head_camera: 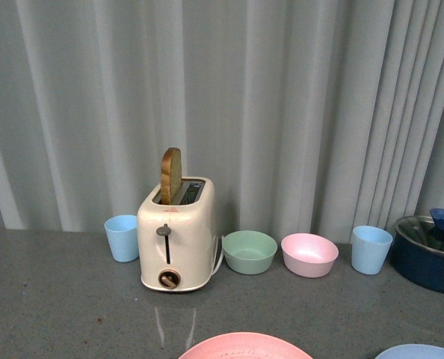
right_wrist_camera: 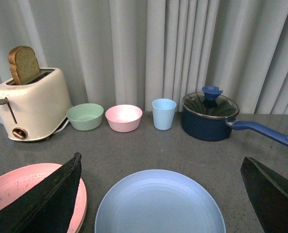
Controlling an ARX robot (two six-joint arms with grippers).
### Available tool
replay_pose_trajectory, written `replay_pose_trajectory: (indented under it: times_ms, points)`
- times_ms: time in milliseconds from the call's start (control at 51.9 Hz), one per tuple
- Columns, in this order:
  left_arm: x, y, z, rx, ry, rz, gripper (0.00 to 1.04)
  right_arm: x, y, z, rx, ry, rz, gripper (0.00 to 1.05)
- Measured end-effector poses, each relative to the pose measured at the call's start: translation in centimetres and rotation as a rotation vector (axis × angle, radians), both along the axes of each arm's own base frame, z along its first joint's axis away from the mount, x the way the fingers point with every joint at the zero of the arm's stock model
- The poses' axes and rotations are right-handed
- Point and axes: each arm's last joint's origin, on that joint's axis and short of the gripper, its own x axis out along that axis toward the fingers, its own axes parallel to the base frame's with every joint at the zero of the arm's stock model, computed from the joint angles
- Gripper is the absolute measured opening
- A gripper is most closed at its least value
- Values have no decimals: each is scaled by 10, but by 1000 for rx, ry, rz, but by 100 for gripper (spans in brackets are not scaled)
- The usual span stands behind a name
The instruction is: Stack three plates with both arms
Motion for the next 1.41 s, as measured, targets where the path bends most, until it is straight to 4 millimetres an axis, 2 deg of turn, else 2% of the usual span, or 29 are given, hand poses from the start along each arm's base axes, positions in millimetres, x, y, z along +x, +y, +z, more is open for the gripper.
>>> replay_pose_trajectory:
  times_ms: [385, 1233, 1407]
  points:
    - [-16, 0, -11, 0, -8, 0, 4, 0, 0, 0, 0, 0, 0, 97]
    - [-36, 0, -8, -1, -35, 0, 4, 0, 0, 0, 0, 0, 0, 97]
    - [-48, 0, -10, -1, -33, 0, 4, 0, 0, 0, 0, 0, 0, 97]
